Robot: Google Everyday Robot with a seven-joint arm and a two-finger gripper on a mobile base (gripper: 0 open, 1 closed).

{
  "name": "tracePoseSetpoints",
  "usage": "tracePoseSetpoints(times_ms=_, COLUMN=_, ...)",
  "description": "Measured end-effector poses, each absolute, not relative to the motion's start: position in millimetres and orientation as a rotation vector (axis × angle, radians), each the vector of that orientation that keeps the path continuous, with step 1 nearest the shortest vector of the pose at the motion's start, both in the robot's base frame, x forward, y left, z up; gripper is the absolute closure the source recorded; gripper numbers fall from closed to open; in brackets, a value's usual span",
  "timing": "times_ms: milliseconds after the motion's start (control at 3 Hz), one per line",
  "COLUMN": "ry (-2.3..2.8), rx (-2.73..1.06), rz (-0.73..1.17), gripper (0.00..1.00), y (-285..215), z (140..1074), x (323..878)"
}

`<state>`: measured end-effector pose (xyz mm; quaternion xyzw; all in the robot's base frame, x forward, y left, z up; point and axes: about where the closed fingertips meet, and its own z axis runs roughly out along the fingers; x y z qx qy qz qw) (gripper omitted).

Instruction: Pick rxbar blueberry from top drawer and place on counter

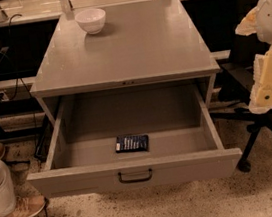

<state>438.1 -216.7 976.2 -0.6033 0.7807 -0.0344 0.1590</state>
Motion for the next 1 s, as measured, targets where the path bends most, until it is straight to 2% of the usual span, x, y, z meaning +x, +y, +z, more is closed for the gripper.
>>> tracePoseSetpoints(times_ms=333, ry=2.232, rx=-1.725, rz=-0.099, gripper=0.0, y=-217, z=976, x=438)
tracePoseSetpoints(times_ms=667, ry=2.205, rx=-1.744, rz=0.008, gripper=0.0, y=-204, z=952, x=444)
tracePoseSetpoints(times_ms=1000, ry=2.133, rx=-1.695, rz=0.331, gripper=0.0, y=-155, z=880, x=461)
